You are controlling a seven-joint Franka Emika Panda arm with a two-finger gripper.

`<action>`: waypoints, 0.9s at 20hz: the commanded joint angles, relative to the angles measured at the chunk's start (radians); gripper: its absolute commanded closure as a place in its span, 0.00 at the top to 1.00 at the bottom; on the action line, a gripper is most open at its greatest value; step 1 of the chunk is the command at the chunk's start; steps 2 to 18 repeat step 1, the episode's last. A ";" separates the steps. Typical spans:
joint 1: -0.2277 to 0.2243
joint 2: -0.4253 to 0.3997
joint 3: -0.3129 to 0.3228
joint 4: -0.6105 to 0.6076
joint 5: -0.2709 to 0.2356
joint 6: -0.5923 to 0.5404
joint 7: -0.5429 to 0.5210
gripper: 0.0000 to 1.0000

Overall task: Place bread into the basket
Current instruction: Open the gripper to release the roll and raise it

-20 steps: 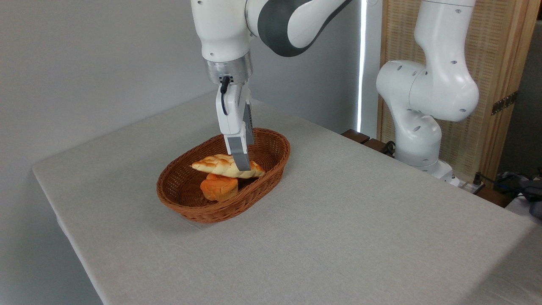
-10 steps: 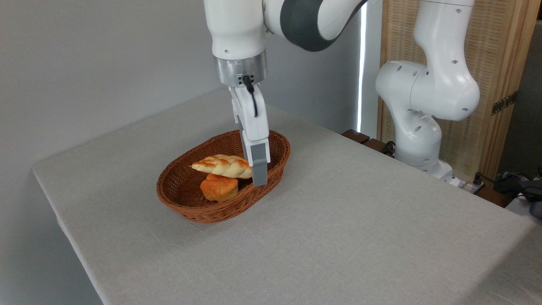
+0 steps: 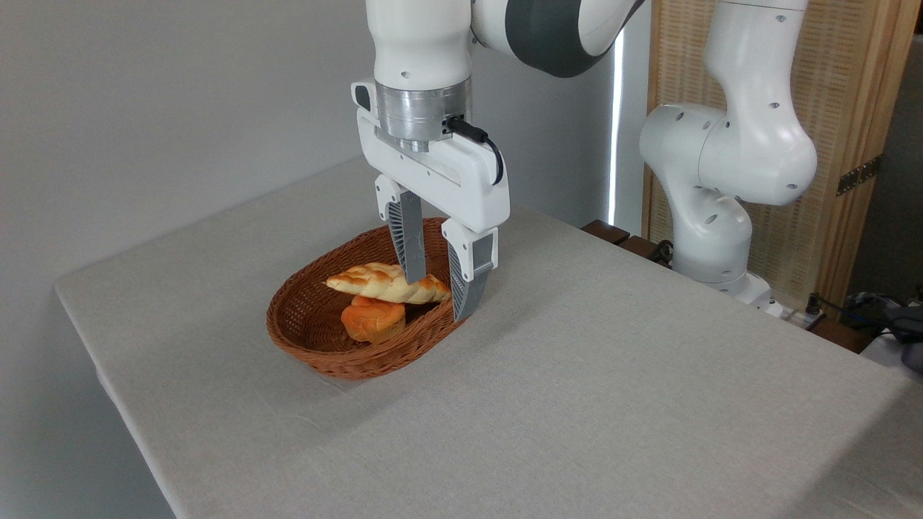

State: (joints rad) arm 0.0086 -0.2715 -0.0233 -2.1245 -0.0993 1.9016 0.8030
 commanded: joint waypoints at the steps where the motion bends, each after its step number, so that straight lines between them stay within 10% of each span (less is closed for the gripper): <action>1: -0.006 0.005 0.002 0.009 0.035 0.008 -0.028 1.00; 18: -0.006 0.005 0.002 0.009 0.035 0.008 -0.028 1.00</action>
